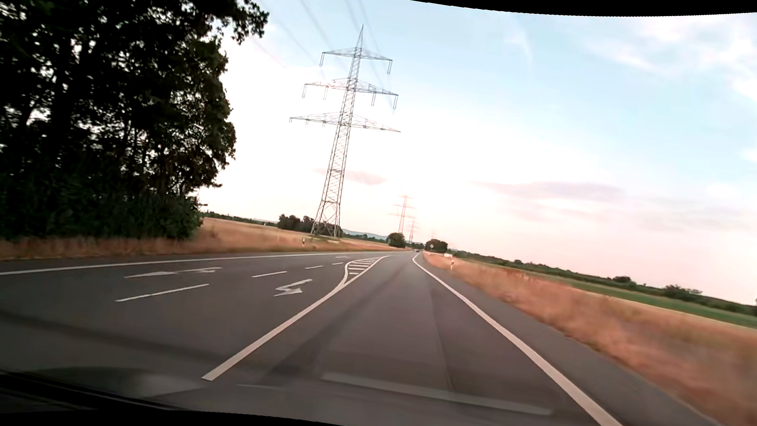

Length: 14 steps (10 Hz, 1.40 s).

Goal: Follow the waypoints while adhering to traffic rules and regulations

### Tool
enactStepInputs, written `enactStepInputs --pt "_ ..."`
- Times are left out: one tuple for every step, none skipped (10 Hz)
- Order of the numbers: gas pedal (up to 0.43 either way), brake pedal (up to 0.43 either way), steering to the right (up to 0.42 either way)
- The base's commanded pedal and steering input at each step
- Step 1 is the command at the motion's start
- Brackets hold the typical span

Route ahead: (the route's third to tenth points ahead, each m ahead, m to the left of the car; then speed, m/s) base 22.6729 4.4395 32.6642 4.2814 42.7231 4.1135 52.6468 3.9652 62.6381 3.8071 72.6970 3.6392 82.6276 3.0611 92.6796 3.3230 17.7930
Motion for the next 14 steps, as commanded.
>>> enactStepInputs --pt "0.079 0.000 -0.011" --pt "0.079 0.000 -0.009" --pt "0.079 0.000 -0.008" --pt "0.079 0.000 -0.008" --pt "0.079 0.000 -0.007" --pt "0.079 0.000 -0.005" --pt "0.079 0.000 -0.004" --pt "0.079 0.000 -0.002" --pt "0.079 0.000 0.000" --pt "0.079 0.000 0.001" --pt "0.079 0.000 0.001" --pt "0.079 0.000 0.001" --pt "0.079 0.000 0.002" --pt "0.079 0.000 0.002"
